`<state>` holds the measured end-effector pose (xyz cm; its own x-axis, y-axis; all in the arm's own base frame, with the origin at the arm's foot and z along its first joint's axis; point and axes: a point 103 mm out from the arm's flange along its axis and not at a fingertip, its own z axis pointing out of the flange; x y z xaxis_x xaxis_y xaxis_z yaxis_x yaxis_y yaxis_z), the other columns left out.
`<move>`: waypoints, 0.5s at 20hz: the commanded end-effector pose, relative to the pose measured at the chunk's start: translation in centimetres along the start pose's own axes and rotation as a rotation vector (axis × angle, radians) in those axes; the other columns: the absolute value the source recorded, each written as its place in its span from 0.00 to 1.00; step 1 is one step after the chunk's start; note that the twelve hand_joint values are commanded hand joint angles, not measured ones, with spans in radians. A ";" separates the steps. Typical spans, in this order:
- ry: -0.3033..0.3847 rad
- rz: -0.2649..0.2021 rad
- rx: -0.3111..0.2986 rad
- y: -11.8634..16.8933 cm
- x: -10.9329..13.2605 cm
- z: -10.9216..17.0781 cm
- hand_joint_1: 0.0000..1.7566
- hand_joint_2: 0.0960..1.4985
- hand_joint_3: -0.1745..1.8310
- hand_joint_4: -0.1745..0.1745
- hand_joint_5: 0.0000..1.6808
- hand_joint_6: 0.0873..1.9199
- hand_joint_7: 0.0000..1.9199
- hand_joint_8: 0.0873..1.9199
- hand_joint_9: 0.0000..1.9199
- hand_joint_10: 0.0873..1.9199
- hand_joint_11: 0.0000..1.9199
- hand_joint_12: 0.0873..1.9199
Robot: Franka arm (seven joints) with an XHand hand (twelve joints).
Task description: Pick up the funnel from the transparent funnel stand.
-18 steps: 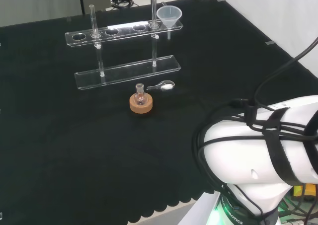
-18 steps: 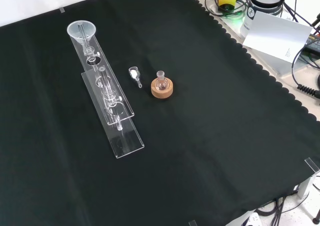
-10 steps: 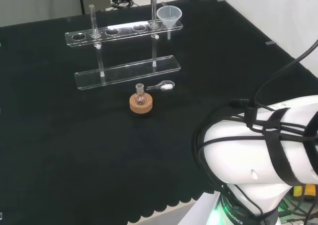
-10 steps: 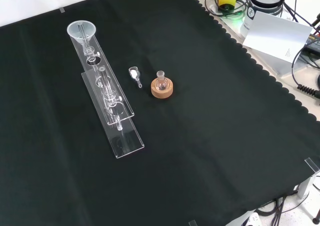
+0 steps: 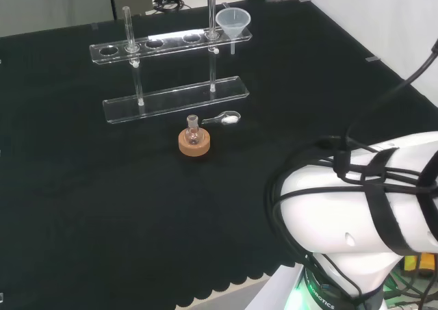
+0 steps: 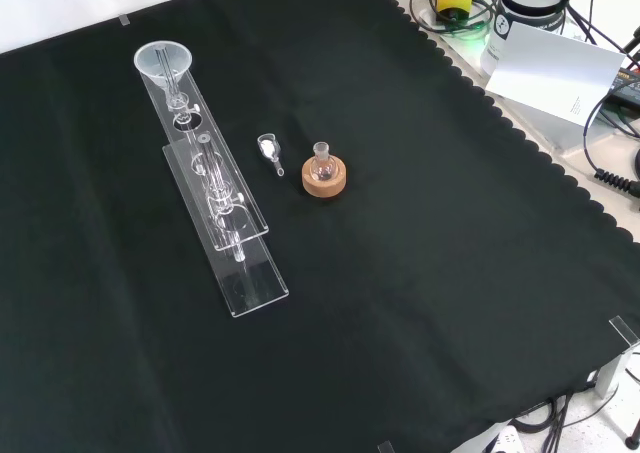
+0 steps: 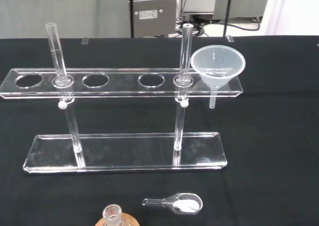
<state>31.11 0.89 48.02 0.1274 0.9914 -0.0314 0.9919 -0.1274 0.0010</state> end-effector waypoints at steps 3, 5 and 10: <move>0.005 0.026 0.020 2.3 -2.3 1.7 0.09 0.80 0.28 0.45 0.08 0.00 0.00 0.06 0.04 0.32 0.00 0.71; -0.005 0.033 0.021 3.3 -2.7 2.1 0.10 0.80 0.27 0.44 0.09 0.00 0.00 0.09 0.04 0.33 0.00 0.72; -0.008 0.056 0.042 6.6 -4.8 3.3 0.13 0.76 0.25 0.42 0.10 0.00 0.00 0.24 0.07 0.35 0.01 0.72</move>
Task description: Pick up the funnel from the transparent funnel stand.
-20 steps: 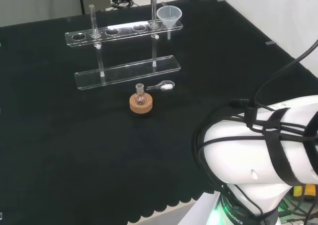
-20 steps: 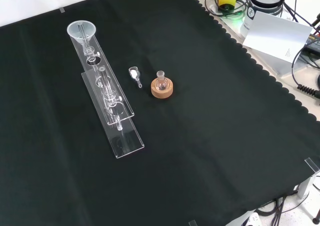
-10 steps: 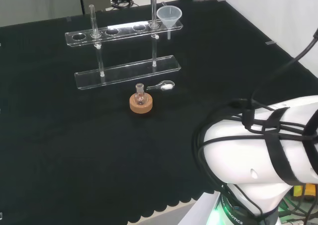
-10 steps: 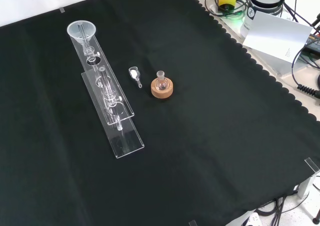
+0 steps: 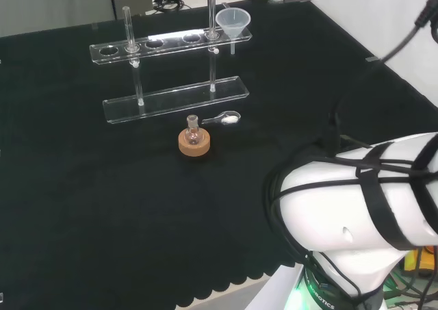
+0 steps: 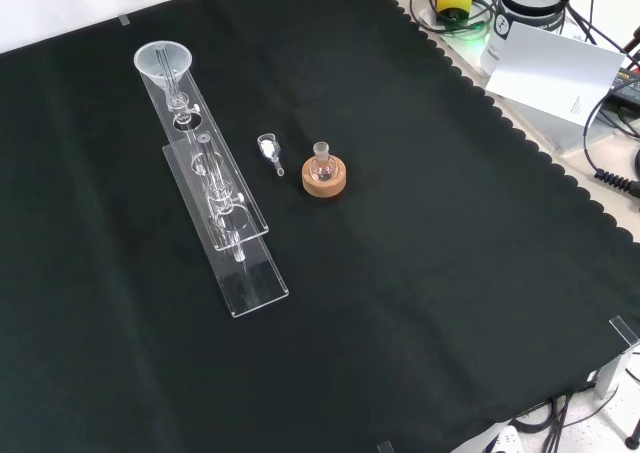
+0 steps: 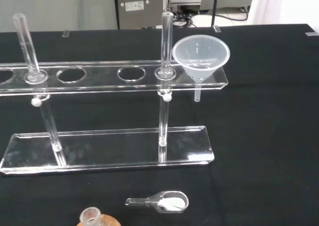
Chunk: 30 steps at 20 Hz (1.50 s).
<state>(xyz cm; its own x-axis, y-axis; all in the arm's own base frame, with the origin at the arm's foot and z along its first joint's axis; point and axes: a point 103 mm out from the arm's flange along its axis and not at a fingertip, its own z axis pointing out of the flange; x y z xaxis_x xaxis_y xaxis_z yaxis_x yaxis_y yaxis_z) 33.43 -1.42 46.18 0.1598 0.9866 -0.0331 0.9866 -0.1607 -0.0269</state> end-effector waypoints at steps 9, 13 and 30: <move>-0.001 0.009 0.054 11.9 -6.6 3.4 0.19 0.69 0.24 0.40 0.11 0.00 0.00 0.31 0.10 0.37 0.02 0.73; -0.027 0.004 0.069 14.4 -7.2 3.9 0.22 0.66 0.24 0.40 0.11 0.00 0.00 0.32 0.10 0.37 0.02 0.73; -0.052 -0.037 0.272 21.5 -7.3 10.3 0.35 0.45 0.32 0.39 0.16 0.00 0.07 0.35 0.15 0.37 0.02 0.74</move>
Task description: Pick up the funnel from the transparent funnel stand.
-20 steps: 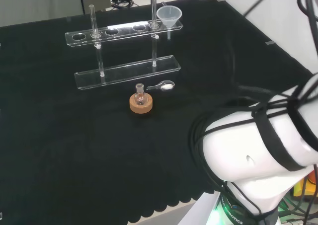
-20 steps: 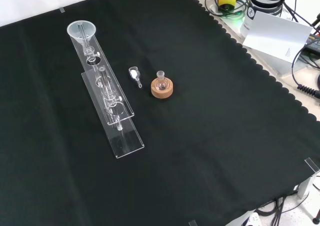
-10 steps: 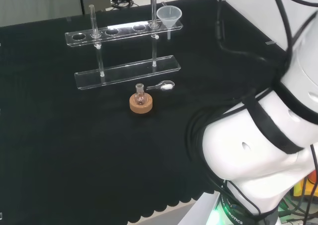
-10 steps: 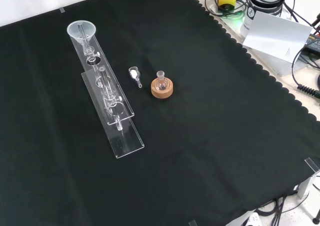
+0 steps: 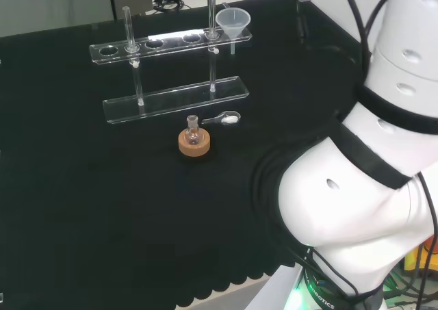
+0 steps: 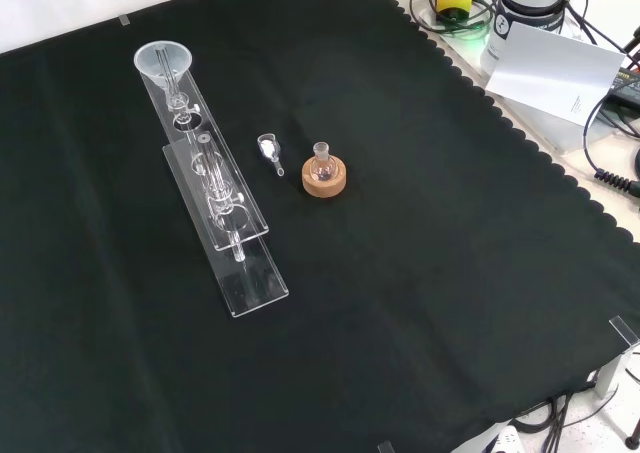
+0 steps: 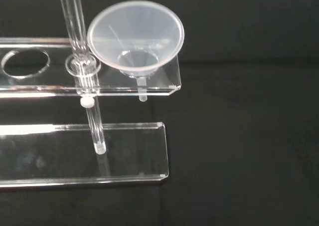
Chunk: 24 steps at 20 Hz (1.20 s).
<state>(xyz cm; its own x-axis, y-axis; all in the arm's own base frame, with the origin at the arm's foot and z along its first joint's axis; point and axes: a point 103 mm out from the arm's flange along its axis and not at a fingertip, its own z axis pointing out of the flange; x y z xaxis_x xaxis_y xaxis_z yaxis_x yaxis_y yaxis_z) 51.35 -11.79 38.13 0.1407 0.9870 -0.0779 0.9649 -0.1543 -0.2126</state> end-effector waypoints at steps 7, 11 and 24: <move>-0.031 0.012 0.103 3.7 1.3 3.9 0.34 0.42 0.33 0.38 0.12 0.00 0.03 0.34 0.13 0.37 0.01 0.75; 0.001 -0.079 0.160 5.3 0.2 4.8 0.33 0.40 0.33 0.38 0.08 0.00 0.00 0.32 0.09 0.38 0.00 0.74; -0.024 -0.119 0.238 7.7 1.6 7.3 0.32 0.38 0.30 0.48 0.00 0.00 0.00 0.09 0.04 0.40 0.00 0.73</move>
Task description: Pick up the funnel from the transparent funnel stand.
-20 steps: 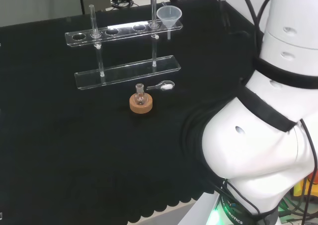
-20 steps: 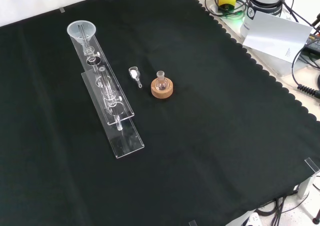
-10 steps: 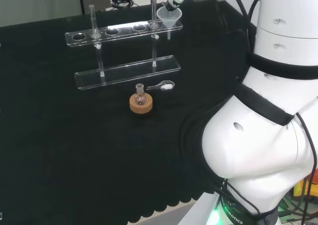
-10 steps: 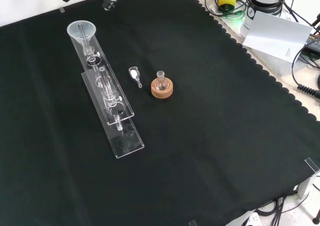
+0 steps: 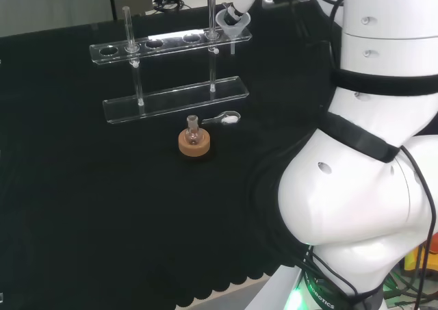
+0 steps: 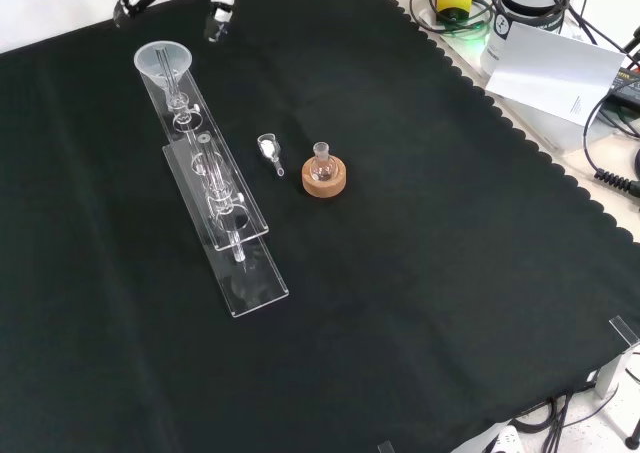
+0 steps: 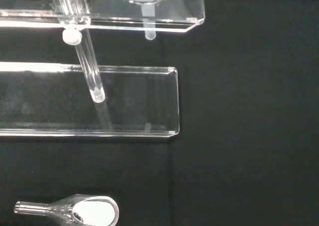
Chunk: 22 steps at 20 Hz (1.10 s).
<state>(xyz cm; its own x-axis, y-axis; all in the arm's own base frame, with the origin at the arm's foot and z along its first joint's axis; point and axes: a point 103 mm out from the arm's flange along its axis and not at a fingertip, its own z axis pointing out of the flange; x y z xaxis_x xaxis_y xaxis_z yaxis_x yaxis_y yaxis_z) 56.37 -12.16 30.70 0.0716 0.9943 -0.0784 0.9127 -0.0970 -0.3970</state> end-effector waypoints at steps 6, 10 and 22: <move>-0.033 -0.055 0.070 2.4 0.7 1.7 0.33 0.37 0.28 0.50 0.00 0.00 0.00 0.00 0.00 0.39 0.00 0.74; -0.062 -0.049 0.075 2.7 0.8 2.0 0.32 0.37 0.26 0.51 0.00 0.00 0.00 0.00 0.00 0.28 0.00 0.73; -0.103 -0.036 0.021 3.5 0.6 2.3 0.35 0.39 0.22 0.51 0.00 0.00 0.01 0.00 0.01 0.38 0.00 0.74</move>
<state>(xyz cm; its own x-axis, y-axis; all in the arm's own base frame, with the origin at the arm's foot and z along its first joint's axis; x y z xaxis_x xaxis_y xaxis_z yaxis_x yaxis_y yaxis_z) 58.45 -11.92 27.40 -0.0024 0.9888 -0.1495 0.8952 -0.0645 -0.4410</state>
